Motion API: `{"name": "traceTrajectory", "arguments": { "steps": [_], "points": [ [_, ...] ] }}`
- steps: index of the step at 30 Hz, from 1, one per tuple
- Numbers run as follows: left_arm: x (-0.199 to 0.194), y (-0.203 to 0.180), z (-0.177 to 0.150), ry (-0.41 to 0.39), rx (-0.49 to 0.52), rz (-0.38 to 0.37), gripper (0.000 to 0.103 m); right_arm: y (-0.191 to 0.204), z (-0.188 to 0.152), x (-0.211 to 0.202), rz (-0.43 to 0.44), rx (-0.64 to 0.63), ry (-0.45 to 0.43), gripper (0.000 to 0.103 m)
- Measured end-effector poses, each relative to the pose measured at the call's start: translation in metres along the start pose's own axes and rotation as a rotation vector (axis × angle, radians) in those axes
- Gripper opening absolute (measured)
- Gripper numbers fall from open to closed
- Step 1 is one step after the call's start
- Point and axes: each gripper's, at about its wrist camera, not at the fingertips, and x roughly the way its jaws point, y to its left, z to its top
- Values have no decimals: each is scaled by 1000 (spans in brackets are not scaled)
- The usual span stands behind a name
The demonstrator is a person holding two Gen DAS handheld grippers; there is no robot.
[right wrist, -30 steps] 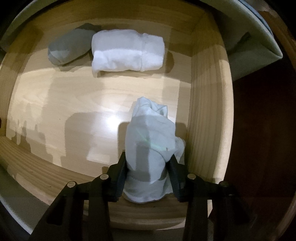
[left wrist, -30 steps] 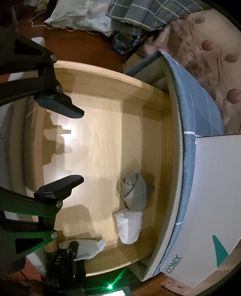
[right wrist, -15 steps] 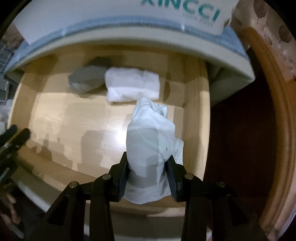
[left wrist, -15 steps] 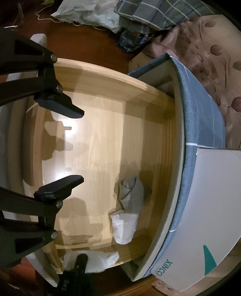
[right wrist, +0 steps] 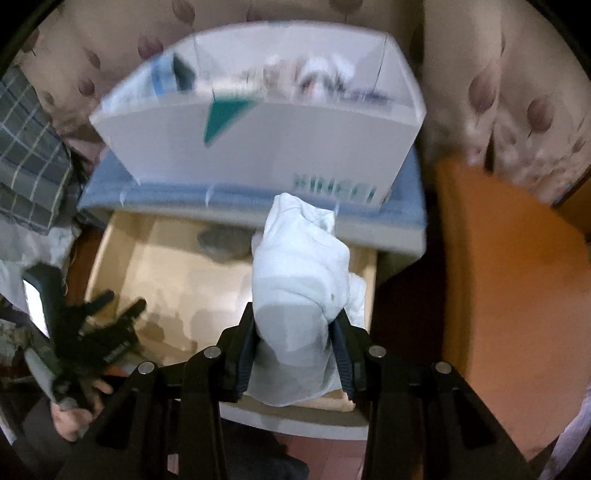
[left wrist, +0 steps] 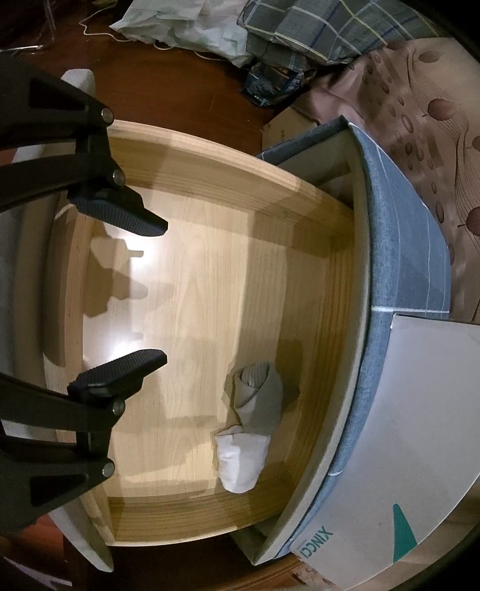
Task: Take underwear out of drawer
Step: 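Lower the pale grey garment into the box and open the right tool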
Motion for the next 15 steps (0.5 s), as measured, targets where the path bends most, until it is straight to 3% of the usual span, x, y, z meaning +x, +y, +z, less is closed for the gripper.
{"name": "traceTrajectory", "arguments": {
  "steps": [6, 15],
  "points": [
    [0, 1, 0, -2, -2, -3, 65, 0, 40, -44, -32, -24, -98, 35],
    [-2, 5, 1, -2, -16, -17, 65, 1, 103, -51, -85, -21, -162, 35]
  ]
}}
